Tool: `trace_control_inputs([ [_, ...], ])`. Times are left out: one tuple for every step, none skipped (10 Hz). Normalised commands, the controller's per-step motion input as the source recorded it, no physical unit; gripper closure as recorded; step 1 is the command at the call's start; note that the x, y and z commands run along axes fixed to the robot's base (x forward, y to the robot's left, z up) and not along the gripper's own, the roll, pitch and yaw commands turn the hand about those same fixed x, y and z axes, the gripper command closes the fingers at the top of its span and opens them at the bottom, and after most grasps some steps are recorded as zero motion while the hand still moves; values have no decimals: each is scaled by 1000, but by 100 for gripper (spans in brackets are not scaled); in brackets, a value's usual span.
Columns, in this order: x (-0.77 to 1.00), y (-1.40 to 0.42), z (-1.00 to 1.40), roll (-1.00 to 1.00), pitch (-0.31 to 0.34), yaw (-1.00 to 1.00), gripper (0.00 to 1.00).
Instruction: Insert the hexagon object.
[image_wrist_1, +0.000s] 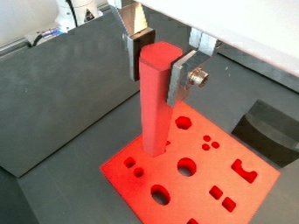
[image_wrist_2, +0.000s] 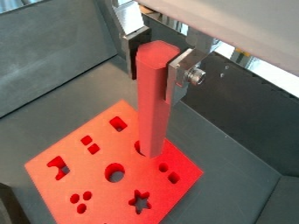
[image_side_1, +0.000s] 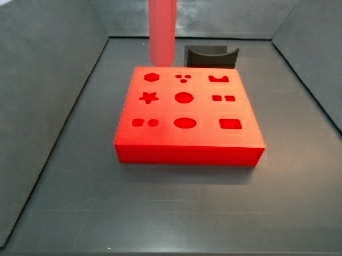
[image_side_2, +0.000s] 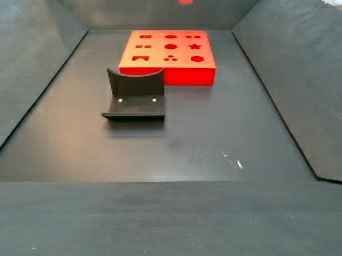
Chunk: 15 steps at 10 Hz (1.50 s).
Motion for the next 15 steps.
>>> trace_control_inputs([
  [349,226,-149,41,0,263,100],
  [551,309,-206,20,0,391,100],
  [574,317,-211,21,0,380,100],
  [583,326,-200,27,0,371,100],
  [497,400,-189,31,0,363,100],
  [200,646,-154,0,0,317,100],
  [20,654,-129,-37,0,351,100],
  [-140,646,-249,-41,-36,546,100],
  [-266,643,-369,-27,-87,614,100],
  [-180,543,-397,-54,-113,683,100],
  [-143,434,-451,-24,-173,680,100],
  [-60,283,-511,9,-264,626,100],
  [-131,197,-426,99,-213,403,100],
  [-366,46,-251,234,-76,146,100],
  [-577,86,-140,216,0,54,100],
])
